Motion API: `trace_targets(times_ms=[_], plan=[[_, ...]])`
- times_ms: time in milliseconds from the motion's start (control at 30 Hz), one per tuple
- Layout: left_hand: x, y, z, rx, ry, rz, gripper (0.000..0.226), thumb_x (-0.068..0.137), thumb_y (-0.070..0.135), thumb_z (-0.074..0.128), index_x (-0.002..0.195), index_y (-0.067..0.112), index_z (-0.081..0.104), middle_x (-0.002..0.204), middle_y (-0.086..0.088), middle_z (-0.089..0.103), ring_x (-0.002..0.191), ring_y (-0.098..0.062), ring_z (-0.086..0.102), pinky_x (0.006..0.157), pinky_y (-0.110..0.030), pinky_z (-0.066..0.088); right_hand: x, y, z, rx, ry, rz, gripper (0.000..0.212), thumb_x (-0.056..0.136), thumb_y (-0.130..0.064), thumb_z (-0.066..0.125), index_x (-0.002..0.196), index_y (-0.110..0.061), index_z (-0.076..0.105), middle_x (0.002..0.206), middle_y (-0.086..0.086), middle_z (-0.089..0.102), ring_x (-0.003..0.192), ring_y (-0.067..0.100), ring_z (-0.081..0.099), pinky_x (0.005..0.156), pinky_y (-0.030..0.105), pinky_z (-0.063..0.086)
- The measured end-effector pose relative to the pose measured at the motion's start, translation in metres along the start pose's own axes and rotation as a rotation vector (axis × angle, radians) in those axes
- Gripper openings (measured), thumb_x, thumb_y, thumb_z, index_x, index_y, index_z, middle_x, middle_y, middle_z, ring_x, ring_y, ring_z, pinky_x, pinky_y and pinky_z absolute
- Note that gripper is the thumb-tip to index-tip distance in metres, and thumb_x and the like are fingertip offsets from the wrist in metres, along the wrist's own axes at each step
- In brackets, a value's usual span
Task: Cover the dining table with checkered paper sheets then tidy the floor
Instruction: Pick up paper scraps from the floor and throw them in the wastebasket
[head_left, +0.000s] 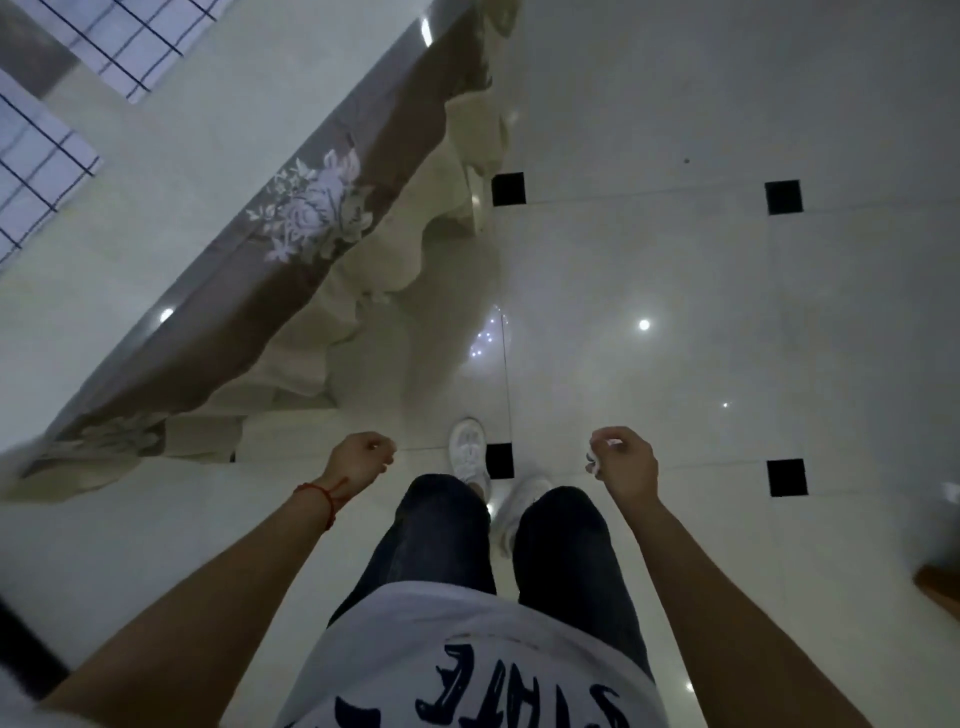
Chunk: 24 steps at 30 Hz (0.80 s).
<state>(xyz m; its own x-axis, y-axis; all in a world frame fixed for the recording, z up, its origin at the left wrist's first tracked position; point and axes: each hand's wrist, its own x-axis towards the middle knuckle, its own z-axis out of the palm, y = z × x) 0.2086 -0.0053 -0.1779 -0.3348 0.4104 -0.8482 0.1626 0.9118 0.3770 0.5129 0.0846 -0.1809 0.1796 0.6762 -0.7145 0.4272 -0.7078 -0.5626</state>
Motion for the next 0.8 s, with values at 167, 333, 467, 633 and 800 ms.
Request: trace_targets(times_ms=[167,333,467,633,800], plan=[[0.032,0.042,0.026,-0.041,0.045,0.035,0.024,0.092,0.014,0.05,0.106,-0.001,0.062,0.095,-0.01,0.061,0.085,-0.02,0.055,0.073,-0.026,0.042,0.042,0.001,-0.002,-0.105,-0.075,-0.042,0.008,0.086,-0.008,0.059,0.083,-0.012,0.065,0.08,0.012,0.064,0.059,0.007,0.059,0.075,0.028,0.049],[0.098,0.057,0.057,-0.088,0.08,0.015,0.024,0.092,0.01,0.048,0.108,-0.001,0.061,0.094,-0.011,0.06,0.081,-0.02,0.056,0.06,-0.021,0.043,0.119,-0.001,0.014,-0.182,-0.166,-0.099,0.011,0.085,-0.007,0.06,0.08,-0.016,0.064,0.073,0.007,0.062,0.056,-0.004,0.059,0.063,0.012,0.043],[0.161,0.058,0.079,-0.147,0.083,-0.043,0.025,0.092,0.008,0.048,0.112,-0.002,0.059,0.095,-0.011,0.059,0.067,-0.01,0.052,0.058,-0.02,0.042,0.18,0.0,0.034,-0.14,-0.215,-0.144,0.012,0.084,-0.004,0.058,0.078,-0.012,0.063,0.064,0.006,0.06,0.041,-0.003,0.054,0.062,0.019,0.05],[0.254,0.052,0.101,-0.247,0.108,-0.069,0.016,0.092,0.012,0.05,0.079,0.013,0.059,0.073,0.0,0.058,0.063,-0.011,0.051,0.059,-0.023,0.041,0.262,0.022,0.077,-0.09,-0.217,-0.132,0.014,0.085,-0.006,0.058,0.077,-0.016,0.062,0.063,0.007,0.061,0.046,0.007,0.058,0.066,0.032,0.053],[0.357,0.031,0.118,-0.243,0.131,-0.066,0.013,0.092,0.016,0.051,0.1,0.01,0.059,0.074,0.0,0.057,0.065,-0.01,0.052,0.058,-0.022,0.042,0.335,0.062,0.135,-0.044,-0.217,-0.122,0.018,0.085,-0.007,0.059,0.072,-0.019,0.06,0.062,0.007,0.06,0.05,0.013,0.059,0.069,0.038,0.055]])
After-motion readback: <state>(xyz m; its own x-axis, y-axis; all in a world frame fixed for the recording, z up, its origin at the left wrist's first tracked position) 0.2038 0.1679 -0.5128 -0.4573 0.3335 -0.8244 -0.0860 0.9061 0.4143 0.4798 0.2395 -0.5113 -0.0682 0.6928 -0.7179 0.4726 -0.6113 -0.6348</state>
